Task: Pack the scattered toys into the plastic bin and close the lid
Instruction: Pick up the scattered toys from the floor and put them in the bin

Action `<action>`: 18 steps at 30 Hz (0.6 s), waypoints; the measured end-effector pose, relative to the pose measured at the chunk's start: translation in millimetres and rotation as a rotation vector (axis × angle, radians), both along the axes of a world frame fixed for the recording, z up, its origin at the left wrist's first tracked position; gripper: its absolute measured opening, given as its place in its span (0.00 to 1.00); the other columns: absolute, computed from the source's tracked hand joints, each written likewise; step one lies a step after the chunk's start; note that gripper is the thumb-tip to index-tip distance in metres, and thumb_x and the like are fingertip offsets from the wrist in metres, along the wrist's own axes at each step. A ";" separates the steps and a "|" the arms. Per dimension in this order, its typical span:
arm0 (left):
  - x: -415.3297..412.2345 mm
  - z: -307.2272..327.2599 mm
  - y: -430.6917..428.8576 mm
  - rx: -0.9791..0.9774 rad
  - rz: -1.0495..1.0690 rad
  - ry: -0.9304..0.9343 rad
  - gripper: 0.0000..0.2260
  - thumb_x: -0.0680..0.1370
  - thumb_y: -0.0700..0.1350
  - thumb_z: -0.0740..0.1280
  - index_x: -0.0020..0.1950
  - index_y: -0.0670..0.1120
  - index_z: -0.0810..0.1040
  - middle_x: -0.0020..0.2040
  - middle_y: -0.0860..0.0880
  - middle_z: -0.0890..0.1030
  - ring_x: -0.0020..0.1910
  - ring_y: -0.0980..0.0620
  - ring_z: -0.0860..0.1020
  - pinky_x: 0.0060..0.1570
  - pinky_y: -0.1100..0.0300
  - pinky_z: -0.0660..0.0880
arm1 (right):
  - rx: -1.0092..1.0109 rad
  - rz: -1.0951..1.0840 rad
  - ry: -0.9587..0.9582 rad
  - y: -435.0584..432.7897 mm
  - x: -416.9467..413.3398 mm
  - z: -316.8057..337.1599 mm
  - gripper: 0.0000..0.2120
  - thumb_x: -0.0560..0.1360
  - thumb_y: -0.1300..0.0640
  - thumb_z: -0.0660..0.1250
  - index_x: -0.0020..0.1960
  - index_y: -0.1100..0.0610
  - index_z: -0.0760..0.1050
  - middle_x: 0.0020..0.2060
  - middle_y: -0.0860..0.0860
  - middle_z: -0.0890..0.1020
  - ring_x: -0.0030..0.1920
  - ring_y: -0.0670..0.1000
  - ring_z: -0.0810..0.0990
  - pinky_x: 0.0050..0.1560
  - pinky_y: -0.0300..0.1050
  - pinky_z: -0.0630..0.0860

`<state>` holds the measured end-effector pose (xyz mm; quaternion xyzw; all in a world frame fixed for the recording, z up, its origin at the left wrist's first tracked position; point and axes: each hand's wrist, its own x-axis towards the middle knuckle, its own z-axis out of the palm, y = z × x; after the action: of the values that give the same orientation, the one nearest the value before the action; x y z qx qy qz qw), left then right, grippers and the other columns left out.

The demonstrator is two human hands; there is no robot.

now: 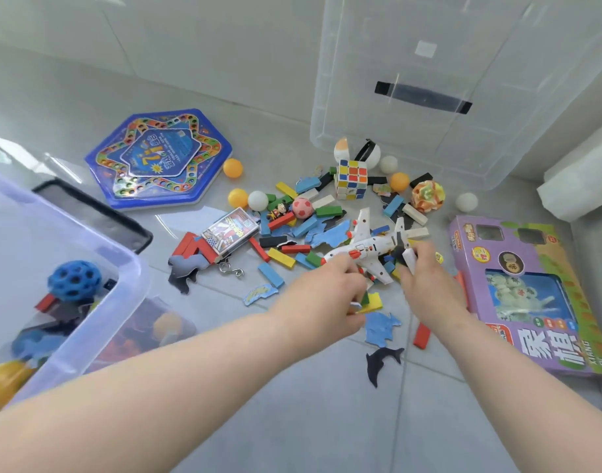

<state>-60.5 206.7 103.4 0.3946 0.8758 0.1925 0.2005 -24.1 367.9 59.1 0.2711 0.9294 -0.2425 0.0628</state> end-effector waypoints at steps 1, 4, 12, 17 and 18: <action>-0.8 16.5 -10.1 0.059 -0.022 0.032 0.12 0.75 0.47 0.65 0.37 0.48 0.64 0.55 0.51 0.67 0.50 0.49 0.73 0.48 0.59 0.69 | -0.043 0.004 0.051 -11.6 -6.1 9.8 0.07 0.79 0.58 0.56 0.54 0.58 0.60 0.48 0.63 0.78 0.48 0.65 0.77 0.39 0.47 0.64; -13.2 57.5 -66.6 0.288 -0.022 0.123 0.16 0.70 0.50 0.68 0.31 0.51 0.61 0.47 0.56 0.66 0.45 0.56 0.72 0.43 0.67 0.67 | -0.146 0.118 0.126 -49.2 -24.5 40.8 0.08 0.79 0.58 0.57 0.50 0.55 0.57 0.39 0.56 0.75 0.44 0.63 0.77 0.38 0.50 0.68; -28.2 65.4 -287.7 0.256 0.857 0.362 0.21 0.63 0.45 0.77 0.26 0.56 0.65 0.41 0.61 0.73 0.43 0.60 0.71 0.38 0.69 0.61 | -0.464 0.434 0.351 -175.1 -56.8 113.9 0.14 0.76 0.61 0.62 0.41 0.46 0.60 0.31 0.43 0.68 0.32 0.43 0.70 0.34 0.36 0.66; 2.1 -6.6 -338.3 -0.002 0.936 0.041 0.19 0.68 0.51 0.72 0.27 0.54 0.61 0.37 0.60 0.66 0.40 0.50 0.69 0.40 0.62 0.64 | -0.425 0.802 0.172 -269.3 -87.5 126.5 0.08 0.77 0.58 0.60 0.48 0.51 0.60 0.31 0.47 0.68 0.35 0.54 0.67 0.35 0.45 0.60; 8.7 -20.7 -343.4 -0.052 0.906 0.003 0.19 0.68 0.53 0.70 0.28 0.55 0.60 0.37 0.61 0.65 0.38 0.52 0.69 0.42 0.63 0.67 | -0.360 0.882 0.079 -287.7 -92.8 123.8 0.08 0.78 0.57 0.59 0.50 0.52 0.59 0.33 0.49 0.69 0.37 0.55 0.67 0.35 0.44 0.60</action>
<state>-51.8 -136.7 82.7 -0.0335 0.9650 0.2380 0.1048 -116.9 80.2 182.9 -0.1738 0.9007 -0.3600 0.1703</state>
